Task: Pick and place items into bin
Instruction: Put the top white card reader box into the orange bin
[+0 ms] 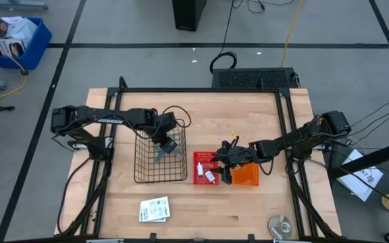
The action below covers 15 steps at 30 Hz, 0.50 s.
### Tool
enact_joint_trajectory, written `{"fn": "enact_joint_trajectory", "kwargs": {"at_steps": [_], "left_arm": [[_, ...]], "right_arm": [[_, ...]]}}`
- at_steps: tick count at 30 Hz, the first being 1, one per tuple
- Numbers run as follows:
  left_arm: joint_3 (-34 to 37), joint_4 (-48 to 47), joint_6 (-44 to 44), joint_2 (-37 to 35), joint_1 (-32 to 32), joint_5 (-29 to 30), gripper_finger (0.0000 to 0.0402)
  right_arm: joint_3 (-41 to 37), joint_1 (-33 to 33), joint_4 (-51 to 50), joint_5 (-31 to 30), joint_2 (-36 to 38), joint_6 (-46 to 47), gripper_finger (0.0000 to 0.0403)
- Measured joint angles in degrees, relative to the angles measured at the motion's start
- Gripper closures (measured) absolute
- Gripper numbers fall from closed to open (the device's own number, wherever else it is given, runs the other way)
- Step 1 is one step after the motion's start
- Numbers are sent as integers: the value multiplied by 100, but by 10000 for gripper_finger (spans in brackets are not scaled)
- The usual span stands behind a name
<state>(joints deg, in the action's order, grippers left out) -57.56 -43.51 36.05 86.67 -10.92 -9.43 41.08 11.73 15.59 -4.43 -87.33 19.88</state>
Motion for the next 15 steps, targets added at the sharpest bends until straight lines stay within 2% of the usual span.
{"fn": "enact_joint_trajectory", "kwargs": {"at_steps": [6, 15], "left_arm": [[0, -8, -118, -60, 27, -101, 223], [-2, 72, -177, -770, 358, 241, 218]], "right_arm": [[-2, 2, 0, 13, 0, 306, 197], [-2, 2, 370, 20, 0, 750, 197]]}}
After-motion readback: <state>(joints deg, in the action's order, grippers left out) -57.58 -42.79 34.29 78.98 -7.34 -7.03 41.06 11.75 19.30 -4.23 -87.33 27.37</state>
